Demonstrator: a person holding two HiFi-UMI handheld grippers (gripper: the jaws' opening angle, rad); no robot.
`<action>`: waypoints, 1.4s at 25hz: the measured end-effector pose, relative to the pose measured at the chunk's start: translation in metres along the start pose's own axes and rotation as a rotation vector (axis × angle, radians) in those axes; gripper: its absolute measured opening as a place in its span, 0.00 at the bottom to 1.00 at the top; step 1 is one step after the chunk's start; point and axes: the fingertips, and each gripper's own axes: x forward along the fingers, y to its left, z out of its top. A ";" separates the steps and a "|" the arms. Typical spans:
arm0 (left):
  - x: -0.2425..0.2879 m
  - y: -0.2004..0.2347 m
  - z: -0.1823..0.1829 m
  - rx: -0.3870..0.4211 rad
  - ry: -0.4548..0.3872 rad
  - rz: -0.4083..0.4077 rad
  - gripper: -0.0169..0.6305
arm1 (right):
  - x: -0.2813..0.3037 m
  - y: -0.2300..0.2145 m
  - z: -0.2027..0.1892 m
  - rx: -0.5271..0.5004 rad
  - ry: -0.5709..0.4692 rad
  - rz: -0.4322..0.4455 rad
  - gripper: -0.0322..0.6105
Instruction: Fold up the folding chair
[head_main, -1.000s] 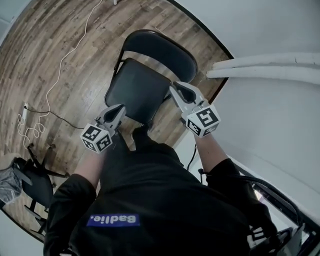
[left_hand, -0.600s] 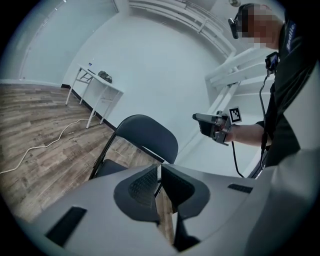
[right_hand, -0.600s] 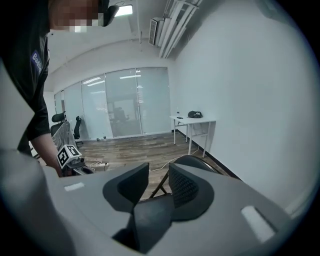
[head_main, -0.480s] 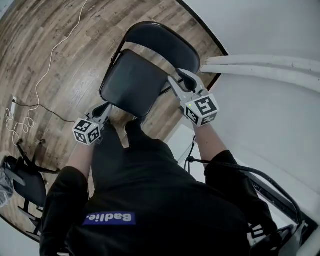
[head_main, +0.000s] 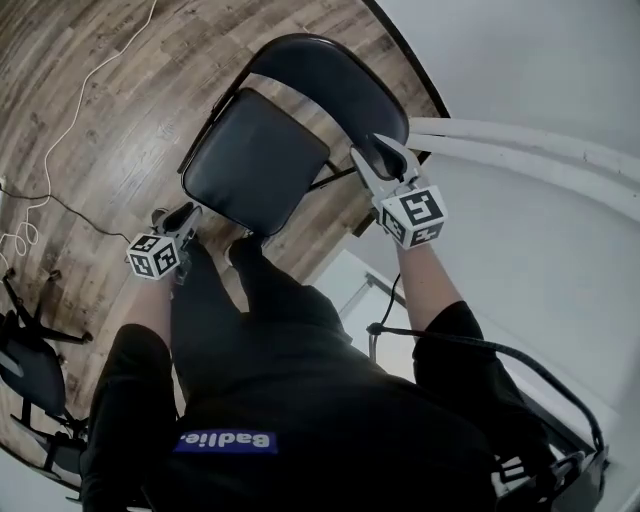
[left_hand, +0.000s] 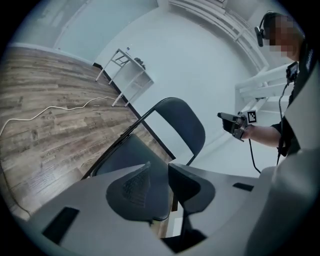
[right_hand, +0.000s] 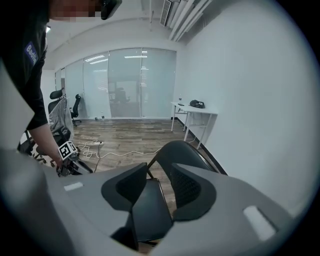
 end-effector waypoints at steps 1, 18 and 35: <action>0.005 0.013 -0.006 -0.018 0.011 0.017 0.18 | 0.005 -0.009 -0.002 -0.006 0.010 -0.011 0.24; 0.055 0.113 -0.105 -0.279 0.033 0.093 0.30 | 0.048 -0.107 -0.030 -0.181 0.193 -0.128 0.34; 0.105 0.163 -0.163 -0.411 0.016 0.082 0.43 | 0.098 -0.129 -0.065 -0.303 0.314 -0.062 0.51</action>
